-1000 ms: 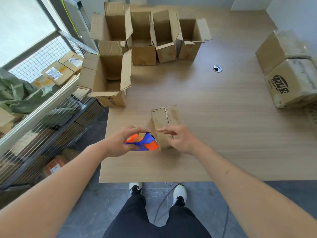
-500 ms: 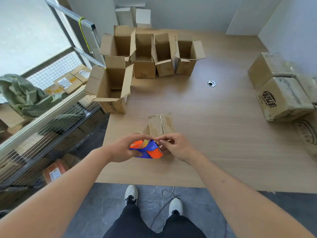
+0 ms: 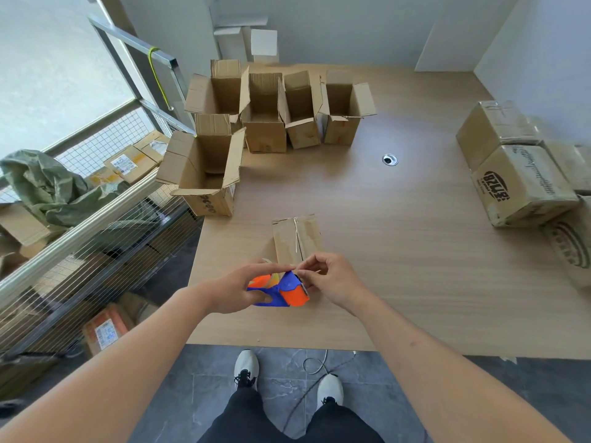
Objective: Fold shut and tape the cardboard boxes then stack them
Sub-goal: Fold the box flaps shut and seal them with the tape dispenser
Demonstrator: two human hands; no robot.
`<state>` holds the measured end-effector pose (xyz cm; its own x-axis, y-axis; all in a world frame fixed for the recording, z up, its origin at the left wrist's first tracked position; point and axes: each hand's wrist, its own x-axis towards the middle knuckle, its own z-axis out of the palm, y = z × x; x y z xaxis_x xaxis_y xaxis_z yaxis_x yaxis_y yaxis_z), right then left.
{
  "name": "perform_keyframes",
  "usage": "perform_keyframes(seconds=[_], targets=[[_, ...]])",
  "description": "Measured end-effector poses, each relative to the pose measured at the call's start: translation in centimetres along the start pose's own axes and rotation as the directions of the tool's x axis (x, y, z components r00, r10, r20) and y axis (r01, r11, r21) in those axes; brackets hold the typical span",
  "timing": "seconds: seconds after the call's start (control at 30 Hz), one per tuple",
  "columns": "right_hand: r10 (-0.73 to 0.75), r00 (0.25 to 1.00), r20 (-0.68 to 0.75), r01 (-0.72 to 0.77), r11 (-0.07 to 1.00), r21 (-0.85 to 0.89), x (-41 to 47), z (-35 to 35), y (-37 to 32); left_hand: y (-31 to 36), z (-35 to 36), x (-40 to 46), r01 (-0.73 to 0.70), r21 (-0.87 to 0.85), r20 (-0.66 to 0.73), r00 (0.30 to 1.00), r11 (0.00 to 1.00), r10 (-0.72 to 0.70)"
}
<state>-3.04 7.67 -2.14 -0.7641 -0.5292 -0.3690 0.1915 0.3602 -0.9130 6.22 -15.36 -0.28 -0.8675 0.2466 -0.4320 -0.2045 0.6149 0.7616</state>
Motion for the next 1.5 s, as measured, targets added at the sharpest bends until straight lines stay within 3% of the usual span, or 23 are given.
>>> perform_keyframes(seconds=[0.17, 0.3, 0.53, 0.67, 0.97, 1.5], targets=[[0.071, 0.996, 0.048, -0.075, 0.994, 0.083, 0.1, 0.1, 0.6, 0.0, 0.1, 0.1, 0.001, 0.024, 0.009, 1.0, 1.0, -0.002], [0.05, 0.998, 0.038, -0.051, 0.998, 0.026, 0.3, 0.0, 0.9, 0.1, 0.1, 0.2, 0.007, 0.025, 0.017, 1.0, 1.0, -0.008], [0.091, 0.988, -0.127, -0.087, 0.995, 0.039, 0.7, -0.2, 1.3, 0.1, -0.1, 0.1, -0.001, 0.092, -0.024, 1.0, 0.996, 0.003], [0.102, 0.986, -0.134, -0.106, 0.994, -0.021, 0.6, -0.5, 2.2, 0.0, 0.2, -0.2, 0.01, 0.119, 0.027, 1.0, 0.993, -0.013], [0.174, 0.905, -0.388, -0.2, 0.979, -0.026, 0.4, -5.3, 5.2, -2.9, -2.1, -2.5, 0.144, 0.156, 0.044, 0.987, 0.977, -0.153], [0.208, 0.913, -0.351, -0.248, 0.966, -0.074, 3.2, -3.9, 8.2, -5.4, -0.9, 0.5, 0.332, 0.204, -0.013, 0.942, 0.921, -0.336]])
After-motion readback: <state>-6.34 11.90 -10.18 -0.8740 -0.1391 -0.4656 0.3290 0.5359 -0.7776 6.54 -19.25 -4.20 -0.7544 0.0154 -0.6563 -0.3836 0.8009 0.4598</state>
